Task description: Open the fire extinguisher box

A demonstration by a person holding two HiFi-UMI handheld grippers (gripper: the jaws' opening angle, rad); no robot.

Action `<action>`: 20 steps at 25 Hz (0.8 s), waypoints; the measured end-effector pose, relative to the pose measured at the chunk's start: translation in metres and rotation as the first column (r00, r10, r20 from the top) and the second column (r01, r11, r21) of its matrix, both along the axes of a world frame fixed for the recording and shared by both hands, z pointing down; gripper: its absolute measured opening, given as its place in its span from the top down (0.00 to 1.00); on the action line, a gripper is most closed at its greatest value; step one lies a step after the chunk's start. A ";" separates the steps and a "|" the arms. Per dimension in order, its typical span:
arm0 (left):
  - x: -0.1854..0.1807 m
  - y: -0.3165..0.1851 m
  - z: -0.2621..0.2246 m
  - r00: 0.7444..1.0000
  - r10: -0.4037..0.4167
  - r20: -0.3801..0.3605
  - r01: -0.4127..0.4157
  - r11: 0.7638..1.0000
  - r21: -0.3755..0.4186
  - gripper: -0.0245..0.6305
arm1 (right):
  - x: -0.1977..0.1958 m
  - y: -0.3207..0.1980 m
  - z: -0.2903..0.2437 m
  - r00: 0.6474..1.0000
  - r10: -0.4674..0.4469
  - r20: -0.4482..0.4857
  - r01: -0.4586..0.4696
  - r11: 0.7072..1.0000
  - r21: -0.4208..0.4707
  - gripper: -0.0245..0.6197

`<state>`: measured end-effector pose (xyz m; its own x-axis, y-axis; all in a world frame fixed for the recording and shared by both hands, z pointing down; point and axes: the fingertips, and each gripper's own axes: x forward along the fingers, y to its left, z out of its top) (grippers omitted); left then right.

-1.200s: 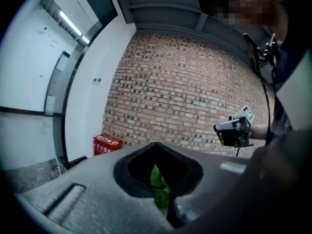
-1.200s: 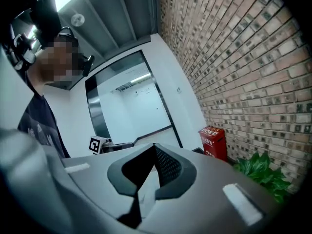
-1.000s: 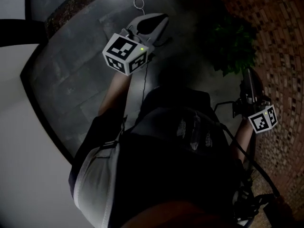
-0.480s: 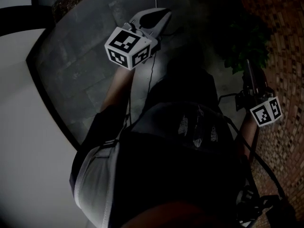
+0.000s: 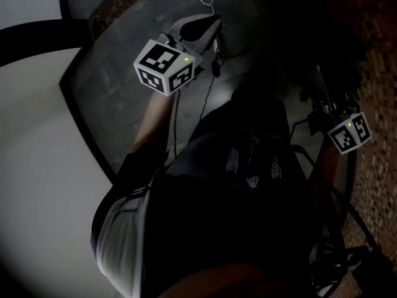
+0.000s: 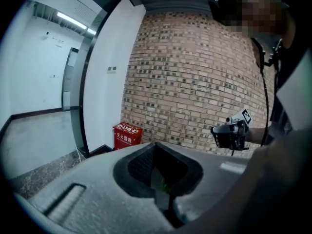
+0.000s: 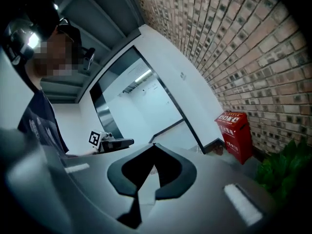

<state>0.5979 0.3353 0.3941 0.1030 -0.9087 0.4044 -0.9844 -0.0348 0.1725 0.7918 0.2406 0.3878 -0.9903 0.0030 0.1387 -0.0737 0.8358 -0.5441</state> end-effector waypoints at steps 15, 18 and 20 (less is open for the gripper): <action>0.023 -0.116 -0.003 0.990 0.116 0.079 -0.110 0.991 -0.073 0.96 | -0.008 -0.062 0.028 0.967 -0.235 -0.097 0.239 0.971 0.027 0.96; 0.012 -0.120 -0.006 0.992 0.102 0.078 -0.098 0.994 -0.051 0.97 | -0.017 -0.072 0.025 0.969 -0.224 -0.108 0.231 0.972 0.054 0.96; -0.006 -0.135 -0.003 0.993 0.100 0.066 -0.098 0.995 -0.034 0.96 | -0.034 -0.090 0.021 0.972 -0.204 -0.118 0.213 0.975 0.068 0.96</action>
<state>0.5918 0.2004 0.3908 0.1636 -0.8824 0.4411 -0.9857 -0.1284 0.1088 0.7579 0.1503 0.4092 -0.9478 0.1922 0.2542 0.0513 0.8792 -0.4737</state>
